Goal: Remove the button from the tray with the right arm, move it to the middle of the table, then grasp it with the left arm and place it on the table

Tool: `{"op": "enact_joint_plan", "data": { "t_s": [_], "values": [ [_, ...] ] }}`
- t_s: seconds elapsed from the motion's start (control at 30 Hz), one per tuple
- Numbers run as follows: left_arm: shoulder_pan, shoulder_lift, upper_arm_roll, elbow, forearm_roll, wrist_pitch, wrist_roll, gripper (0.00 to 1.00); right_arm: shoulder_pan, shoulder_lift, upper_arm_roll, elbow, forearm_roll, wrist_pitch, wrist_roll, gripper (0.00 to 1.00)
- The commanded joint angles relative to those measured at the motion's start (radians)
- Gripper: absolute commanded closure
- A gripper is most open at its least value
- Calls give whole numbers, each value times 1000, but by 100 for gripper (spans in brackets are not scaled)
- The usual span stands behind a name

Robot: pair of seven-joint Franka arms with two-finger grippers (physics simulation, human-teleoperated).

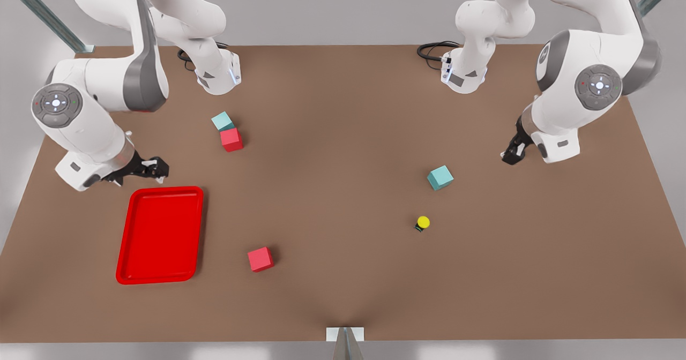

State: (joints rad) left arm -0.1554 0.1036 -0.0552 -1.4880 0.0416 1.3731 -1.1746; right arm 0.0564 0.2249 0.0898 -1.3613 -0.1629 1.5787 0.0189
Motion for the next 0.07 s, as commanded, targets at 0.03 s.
{"op": "enact_joint_plan", "data": {
  "t_s": [0.03],
  "values": [
    [2, -5, -3, -14, 7, 37, 1388, 0, -7, -2, -1, 4, 43, -17, 27, 0]
  ]
}}
